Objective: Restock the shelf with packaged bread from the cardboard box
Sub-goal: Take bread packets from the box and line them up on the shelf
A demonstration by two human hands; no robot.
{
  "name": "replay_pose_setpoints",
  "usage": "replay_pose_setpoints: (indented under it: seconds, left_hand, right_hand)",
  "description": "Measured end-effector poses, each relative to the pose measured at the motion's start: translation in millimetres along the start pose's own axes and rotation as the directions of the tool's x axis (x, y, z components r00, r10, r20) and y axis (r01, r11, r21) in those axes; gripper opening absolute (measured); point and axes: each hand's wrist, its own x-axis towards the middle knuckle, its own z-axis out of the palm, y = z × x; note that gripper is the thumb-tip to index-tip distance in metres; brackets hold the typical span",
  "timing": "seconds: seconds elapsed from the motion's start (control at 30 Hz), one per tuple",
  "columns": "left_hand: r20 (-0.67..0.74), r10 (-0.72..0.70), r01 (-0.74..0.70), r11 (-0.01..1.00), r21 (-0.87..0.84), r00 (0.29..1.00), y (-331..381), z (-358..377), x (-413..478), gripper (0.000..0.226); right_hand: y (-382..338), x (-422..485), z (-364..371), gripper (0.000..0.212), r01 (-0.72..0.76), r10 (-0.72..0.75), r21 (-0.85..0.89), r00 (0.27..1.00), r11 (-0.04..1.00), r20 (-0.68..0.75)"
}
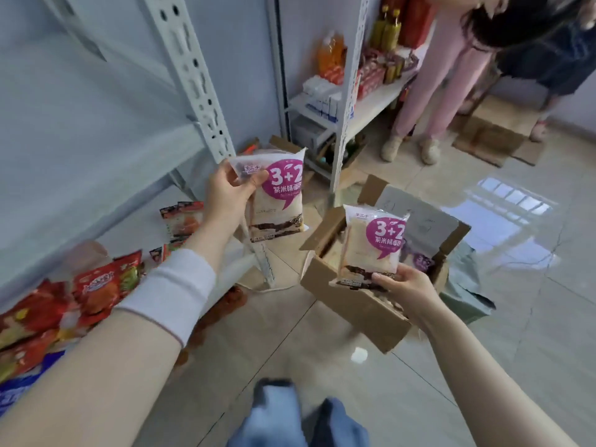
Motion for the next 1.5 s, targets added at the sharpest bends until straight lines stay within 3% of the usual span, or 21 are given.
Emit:
replay_pose_setpoints:
  seconds: [0.27,0.53,0.7,0.97,1.13,1.33,1.5]
  left_hand:
    - [-0.265,0.099,-0.100,0.995,0.009,0.959,60.7,-191.1,-11.6,0.028]
    - [-0.458,0.126,-0.099,0.992,0.082,0.880,47.7,-337.7,12.0,0.034]
    - [-0.476,0.118,-0.120,0.992,0.025,0.872,37.5,-374.8,65.3,0.015]
    - [-0.528,0.132,-0.176,0.984,-0.034,0.839,14.8,-407.5,210.4,0.012]
    - [-0.619,0.077,-0.168,0.982,-0.090,0.782,-10.6,-431.2,299.7,0.016]
    - [-0.677,0.072,-0.220,0.966,-0.134,0.732,-37.5,-452.6,369.8,0.019]
    - [-0.710,0.122,-0.233,0.970,-0.061,0.694,-53.9,-460.5,403.8,0.023]
  right_hand:
    - [-105.0,-42.5,134.8,0.026,0.246,-0.226,-0.064,0.948,0.967,0.225]
    - [-189.1,-57.0,287.2,0.017,0.413,-0.372,-0.015,0.835,0.911,0.406]
    - [-243.4,-21.0,350.4,0.015,0.463,-0.411,-0.002,0.788,0.886,0.459]
    - [-355.7,117.5,458.8,0.019,0.498,-0.462,0.089,0.705,0.863,0.538]
    - [-416.1,192.4,533.8,0.019,0.583,-0.496,0.028,0.664,0.812,0.560]
    - [-444.7,258.9,596.2,0.020,0.697,-0.526,-0.097,0.618,0.711,0.584]
    - [-453.9,274.5,625.0,0.022,0.712,-0.558,-0.043,0.584,0.700,0.590]
